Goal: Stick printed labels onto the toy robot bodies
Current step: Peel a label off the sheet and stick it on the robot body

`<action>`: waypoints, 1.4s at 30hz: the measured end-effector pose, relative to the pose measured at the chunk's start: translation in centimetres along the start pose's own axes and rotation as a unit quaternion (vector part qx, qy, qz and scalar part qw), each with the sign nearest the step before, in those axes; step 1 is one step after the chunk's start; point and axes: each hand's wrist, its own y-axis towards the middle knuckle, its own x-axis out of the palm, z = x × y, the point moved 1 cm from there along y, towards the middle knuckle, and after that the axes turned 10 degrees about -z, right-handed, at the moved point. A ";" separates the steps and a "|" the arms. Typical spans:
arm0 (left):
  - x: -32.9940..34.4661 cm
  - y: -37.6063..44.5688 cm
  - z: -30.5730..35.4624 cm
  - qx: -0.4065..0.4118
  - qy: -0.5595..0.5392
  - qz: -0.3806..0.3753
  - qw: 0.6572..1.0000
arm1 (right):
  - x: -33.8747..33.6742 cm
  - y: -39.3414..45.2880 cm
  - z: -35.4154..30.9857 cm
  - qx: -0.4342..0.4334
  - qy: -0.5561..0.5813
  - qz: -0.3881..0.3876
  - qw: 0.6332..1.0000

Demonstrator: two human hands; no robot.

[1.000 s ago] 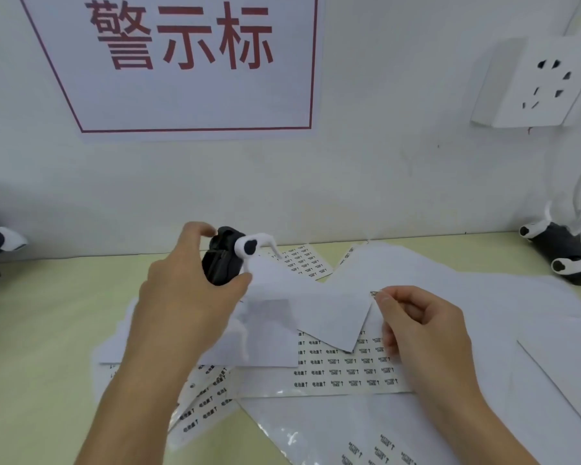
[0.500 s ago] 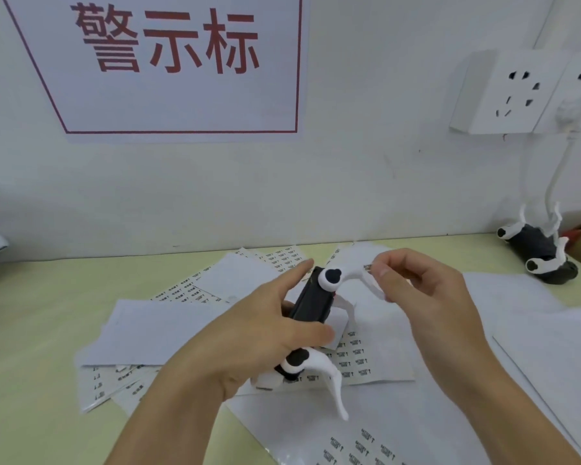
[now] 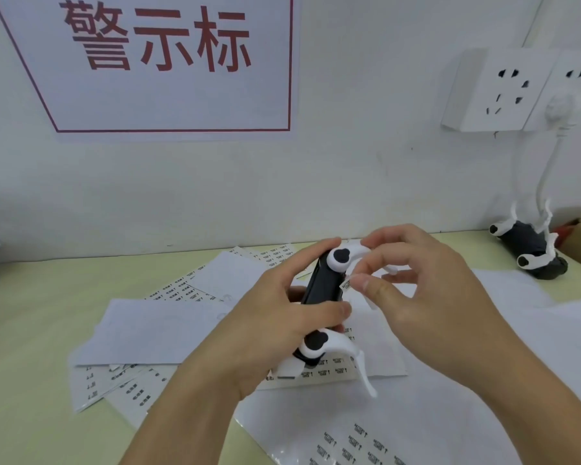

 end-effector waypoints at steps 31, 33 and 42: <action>0.2 -0.4 1.1 0.025 0.005 0.005 1.000 | 0.1 -0.1 -1.2 -0.059 -0.135 0.032 0.989; 0.2 -0.4 1.1 0.024 0.003 0.007 1.000 | 0.1 -0.1 -1.2 -0.060 -0.136 0.034 0.988; 0.2 -0.4 1.4 0.027 -0.004 0.008 1.000 | 0.1 -0.1 -1.1 -0.068 -0.138 0.042 0.987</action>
